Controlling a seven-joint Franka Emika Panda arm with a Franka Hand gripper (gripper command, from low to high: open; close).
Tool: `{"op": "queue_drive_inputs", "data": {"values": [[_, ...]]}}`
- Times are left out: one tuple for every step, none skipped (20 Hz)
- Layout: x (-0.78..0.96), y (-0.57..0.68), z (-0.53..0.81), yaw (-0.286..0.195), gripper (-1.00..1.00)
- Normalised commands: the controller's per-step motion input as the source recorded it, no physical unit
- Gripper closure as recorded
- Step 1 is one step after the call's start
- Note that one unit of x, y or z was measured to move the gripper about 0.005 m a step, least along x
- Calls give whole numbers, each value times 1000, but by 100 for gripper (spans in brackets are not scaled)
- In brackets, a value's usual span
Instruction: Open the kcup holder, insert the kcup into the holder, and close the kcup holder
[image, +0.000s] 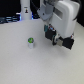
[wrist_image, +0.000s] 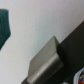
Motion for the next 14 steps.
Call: {"op": "queue_drive_inputs", "data": {"values": [[-355, -409, -76, -249, -100], [-370, -419, -87, -241, -100], [-359, -417, -90, -241, -100], [-363, -416, -100, -241, -100], [-361, -430, -136, -240, -100], [-337, -448, -177, -243, -100], [-299, -468, -206, -243, -100], [-253, -483, -205, -244, -100], [-223, -498, -206, -245, -100], [-211, -508, -213, -244, -100], [-208, -510, -234, -244, -100], [-213, -486, -225, -242, -100], [-195, -495, -223, -243, -100], [-185, -504, -259, -241, -100]]}}
